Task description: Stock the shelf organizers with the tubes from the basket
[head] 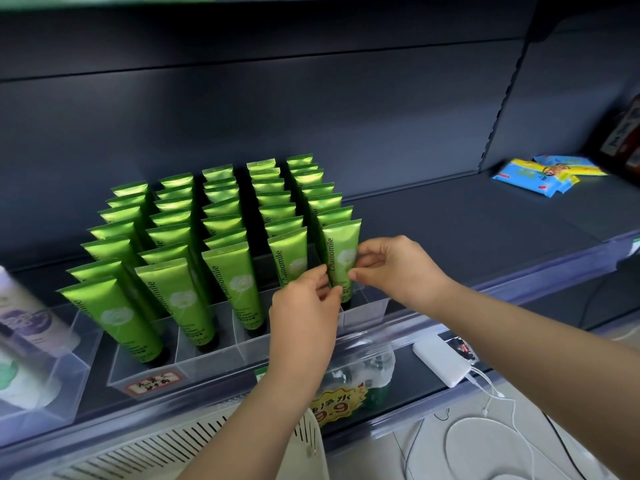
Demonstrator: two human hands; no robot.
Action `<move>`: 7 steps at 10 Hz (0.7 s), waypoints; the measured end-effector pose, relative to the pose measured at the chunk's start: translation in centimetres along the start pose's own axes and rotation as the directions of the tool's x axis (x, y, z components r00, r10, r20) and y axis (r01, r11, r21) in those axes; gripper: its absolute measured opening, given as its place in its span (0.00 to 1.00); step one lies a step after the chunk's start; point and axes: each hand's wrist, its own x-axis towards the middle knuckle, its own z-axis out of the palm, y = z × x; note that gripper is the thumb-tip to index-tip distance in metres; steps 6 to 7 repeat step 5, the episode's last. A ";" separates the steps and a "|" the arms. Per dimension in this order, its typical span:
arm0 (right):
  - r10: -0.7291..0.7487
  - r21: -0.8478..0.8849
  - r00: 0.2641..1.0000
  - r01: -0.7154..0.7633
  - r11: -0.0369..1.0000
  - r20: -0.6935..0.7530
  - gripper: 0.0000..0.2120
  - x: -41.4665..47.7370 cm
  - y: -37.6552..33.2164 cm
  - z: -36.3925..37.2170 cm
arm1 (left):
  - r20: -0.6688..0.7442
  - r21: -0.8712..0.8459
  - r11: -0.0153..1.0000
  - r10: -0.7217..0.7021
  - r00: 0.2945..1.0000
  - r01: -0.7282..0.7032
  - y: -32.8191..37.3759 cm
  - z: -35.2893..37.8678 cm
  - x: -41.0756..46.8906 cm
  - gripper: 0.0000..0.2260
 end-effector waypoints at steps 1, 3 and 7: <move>0.003 -0.001 1.000 -0.003 1.000 -0.012 0.11 -0.2 -0.1 -0.3 | -0.001 0.004 1.000 0.004 1.000 -0.004 0.1 -0.2 -0.2 0.15; 0.004 -0.050 0.996 -0.009 0.999 -0.094 0.17 -1.2 -0.9 -1.0 | 0.021 0.040 0.998 0.038 0.999 -0.038 0.8 -1.6 -0.8 0.18; -0.078 -0.229 0.989 0.047 0.972 -0.129 0.17 -3.6 -3.5 -0.9 | 0.069 0.156 0.975 0.151 0.986 -0.160 2.0 -4.6 -2.0 0.19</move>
